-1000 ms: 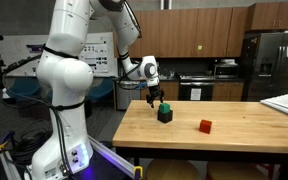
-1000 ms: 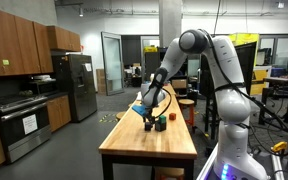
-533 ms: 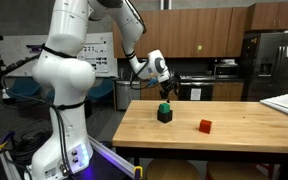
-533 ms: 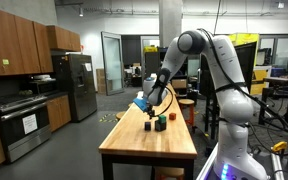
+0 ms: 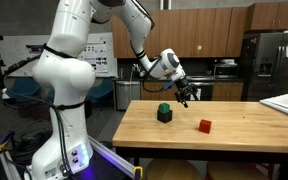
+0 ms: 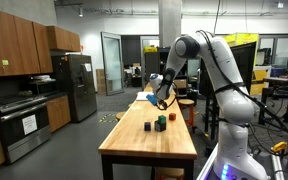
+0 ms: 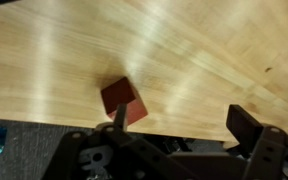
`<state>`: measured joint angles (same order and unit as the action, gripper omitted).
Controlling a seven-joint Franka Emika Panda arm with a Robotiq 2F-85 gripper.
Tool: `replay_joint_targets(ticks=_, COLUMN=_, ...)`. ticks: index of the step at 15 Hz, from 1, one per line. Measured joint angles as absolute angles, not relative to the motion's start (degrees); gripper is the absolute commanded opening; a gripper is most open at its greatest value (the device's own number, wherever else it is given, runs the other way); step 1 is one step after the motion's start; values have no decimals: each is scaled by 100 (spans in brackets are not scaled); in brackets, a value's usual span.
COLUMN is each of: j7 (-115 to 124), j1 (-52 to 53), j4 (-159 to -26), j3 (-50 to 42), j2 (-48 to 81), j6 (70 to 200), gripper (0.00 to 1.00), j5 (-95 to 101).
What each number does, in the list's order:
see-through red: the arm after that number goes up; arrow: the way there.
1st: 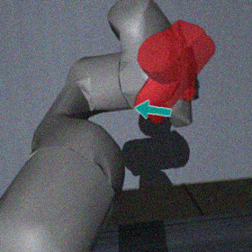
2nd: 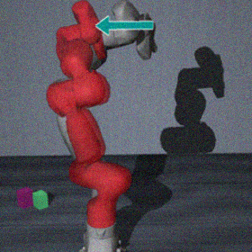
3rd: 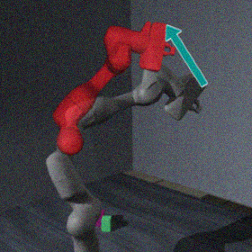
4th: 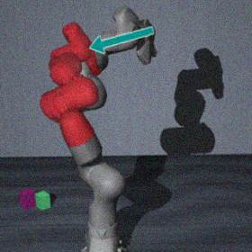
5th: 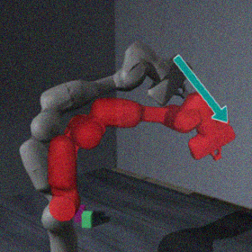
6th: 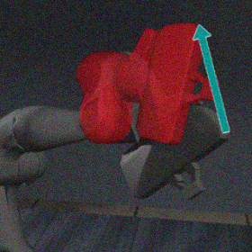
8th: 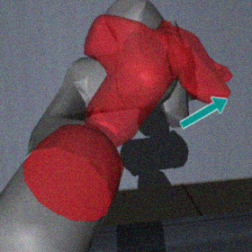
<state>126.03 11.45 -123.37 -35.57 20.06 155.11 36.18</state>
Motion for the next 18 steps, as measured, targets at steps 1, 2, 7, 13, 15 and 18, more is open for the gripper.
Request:
replay_joint_targets(ticks=1, j7=12408, j1=1013, j4=-12403, j3=-3364, j2=1986, j6=15242, gripper=100, j5=3539)
replay_joint_targets(ticks=2, j7=12215, j1=880, j4=-12492, j3=-3140, j2=1964, j6=15008, gripper=100, j5=3444)
replay_joint_targets(ticks=7, j7=11269, j1=409, j4=-13103, j3=-2024, j2=1812, j6=14569, gripper=100, j5=2635)
replay_joint_targets(ticks=13, j7=9921, j1=322, j4=-13698, j3=-782, j2=1014, j6=14580, gripper=100, j5=865)
replay_joint_targets(ticks=15, j7=9611, j1=330, j4=-13745, j3=-492, j2=710, j6=14548, gripper=100, j5=383)
replay_joint_targets(ticks=18, j7=9202, j1=327, j4=-13708, j3=-264, j2=366, j6=14365, gripper=100, j5=-225)
